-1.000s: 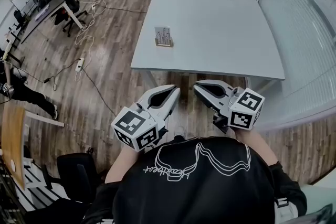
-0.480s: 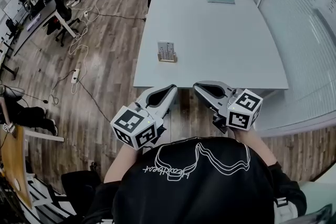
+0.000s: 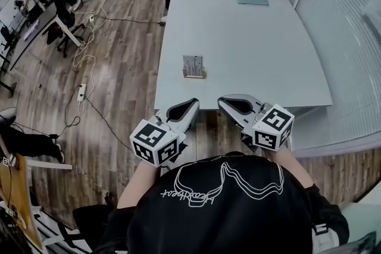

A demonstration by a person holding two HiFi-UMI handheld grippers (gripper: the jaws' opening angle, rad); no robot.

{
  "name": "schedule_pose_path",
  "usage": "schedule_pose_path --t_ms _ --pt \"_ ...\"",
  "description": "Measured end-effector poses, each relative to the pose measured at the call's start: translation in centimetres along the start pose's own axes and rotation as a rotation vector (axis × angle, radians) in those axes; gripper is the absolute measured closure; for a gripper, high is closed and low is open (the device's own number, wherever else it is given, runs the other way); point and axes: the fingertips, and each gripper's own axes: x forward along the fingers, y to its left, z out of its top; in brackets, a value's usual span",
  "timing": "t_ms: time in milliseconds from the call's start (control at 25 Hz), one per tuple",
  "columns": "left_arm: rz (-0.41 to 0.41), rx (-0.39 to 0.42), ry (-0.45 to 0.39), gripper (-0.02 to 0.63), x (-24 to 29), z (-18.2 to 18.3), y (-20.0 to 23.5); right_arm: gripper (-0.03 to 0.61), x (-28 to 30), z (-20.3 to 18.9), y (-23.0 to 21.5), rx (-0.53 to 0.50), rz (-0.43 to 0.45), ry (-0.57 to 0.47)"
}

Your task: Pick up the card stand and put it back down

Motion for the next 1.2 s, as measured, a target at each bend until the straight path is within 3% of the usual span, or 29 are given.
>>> schedule_pose_path --t_ms 400,800,1080,1200 --pt "0.045 -0.041 0.053 0.597 1.6 -2.0 4.5 0.569 2.8 -1.0 -4.1 0.059 -0.007 0.049" --pt "0.151 -0.112 0.117 0.591 5.8 -5.0 14.0 0.569 9.1 -3.8 -13.1 0.145 0.003 0.090" --pt "0.190 -0.144 0.189 0.559 8.8 -7.8 19.1 0.569 12.3 -6.4 -16.8 0.145 0.014 0.148" --pt "0.190 -0.159 0.236 0.533 10.5 -9.4 21.0 0.506 13.6 -7.9 -18.7 0.159 0.033 0.173"
